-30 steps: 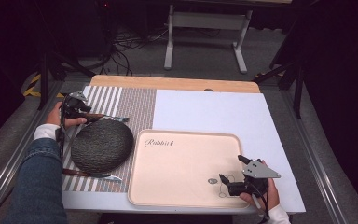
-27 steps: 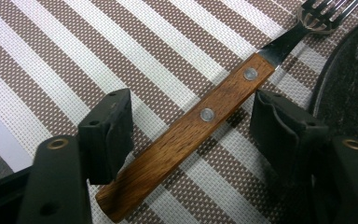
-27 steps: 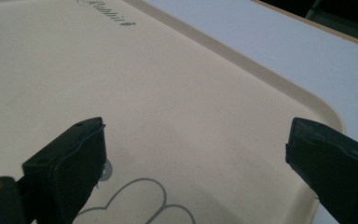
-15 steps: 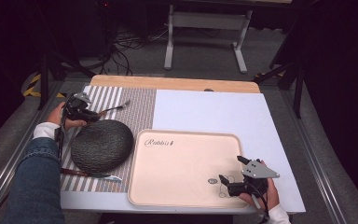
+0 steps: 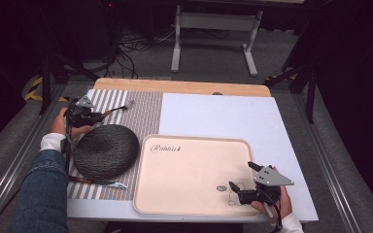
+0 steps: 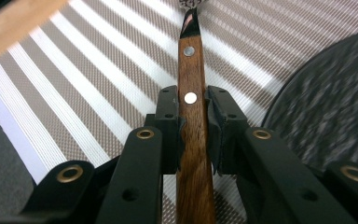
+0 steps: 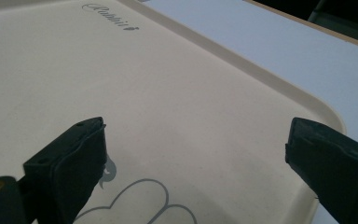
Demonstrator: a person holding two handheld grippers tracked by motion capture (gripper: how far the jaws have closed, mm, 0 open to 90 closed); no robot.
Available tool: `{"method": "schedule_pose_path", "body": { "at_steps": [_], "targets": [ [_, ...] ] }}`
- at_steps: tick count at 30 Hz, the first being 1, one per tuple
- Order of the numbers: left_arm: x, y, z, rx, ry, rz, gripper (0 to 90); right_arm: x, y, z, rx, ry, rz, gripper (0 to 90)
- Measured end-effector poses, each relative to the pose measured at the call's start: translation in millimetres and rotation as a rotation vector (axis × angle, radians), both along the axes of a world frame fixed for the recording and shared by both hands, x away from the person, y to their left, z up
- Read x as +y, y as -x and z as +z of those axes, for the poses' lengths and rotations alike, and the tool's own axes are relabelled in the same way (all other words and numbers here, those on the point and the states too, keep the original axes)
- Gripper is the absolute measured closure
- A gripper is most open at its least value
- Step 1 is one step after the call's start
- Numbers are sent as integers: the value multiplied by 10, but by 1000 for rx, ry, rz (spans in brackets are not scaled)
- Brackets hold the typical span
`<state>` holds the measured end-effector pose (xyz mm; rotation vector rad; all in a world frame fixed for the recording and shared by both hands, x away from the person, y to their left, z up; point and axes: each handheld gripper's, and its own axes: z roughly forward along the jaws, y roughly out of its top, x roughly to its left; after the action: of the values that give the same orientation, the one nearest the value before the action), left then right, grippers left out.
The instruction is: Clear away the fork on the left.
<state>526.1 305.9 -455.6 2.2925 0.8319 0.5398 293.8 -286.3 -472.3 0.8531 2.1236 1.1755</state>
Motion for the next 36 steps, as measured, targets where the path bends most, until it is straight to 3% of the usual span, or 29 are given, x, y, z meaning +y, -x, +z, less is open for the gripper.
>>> {"method": "schedule_pose_path", "body": {
  "at_steps": [3, 7, 8, 11, 18, 24, 25, 36],
  "targets": [
    [-23, 50, 48, -33, 33, 7, 762, -28, 3, 13, 2, -25, -3, 63],
    [-68, 96, 103, -61, 46, 3, 763, -60, 6, 30, -3, -47, -12, 63],
    [-102, 133, 133, -92, 45, 16, 763, -63, 11, 33, -5, -47, -10, 63],
    [-138, 176, 161, -116, 51, 21, 763, -69, 16, 38, -7, -55, -12, 63],
    [-233, 377, 262, -174, 126, 0, 763, -96, 25, 58, -18, -73, -23, 63],
    [-362, 556, 337, -213, 155, -54, 763, -93, 31, 70, -25, -73, -27, 62],
    [-424, 634, 356, -227, 165, -82, 763, -91, 32, 71, -26, -74, -27, 63],
    [-757, 948, 372, -259, 177, -212, 763, -75, 39, 76, -31, -64, -28, 63]
  ]
}}
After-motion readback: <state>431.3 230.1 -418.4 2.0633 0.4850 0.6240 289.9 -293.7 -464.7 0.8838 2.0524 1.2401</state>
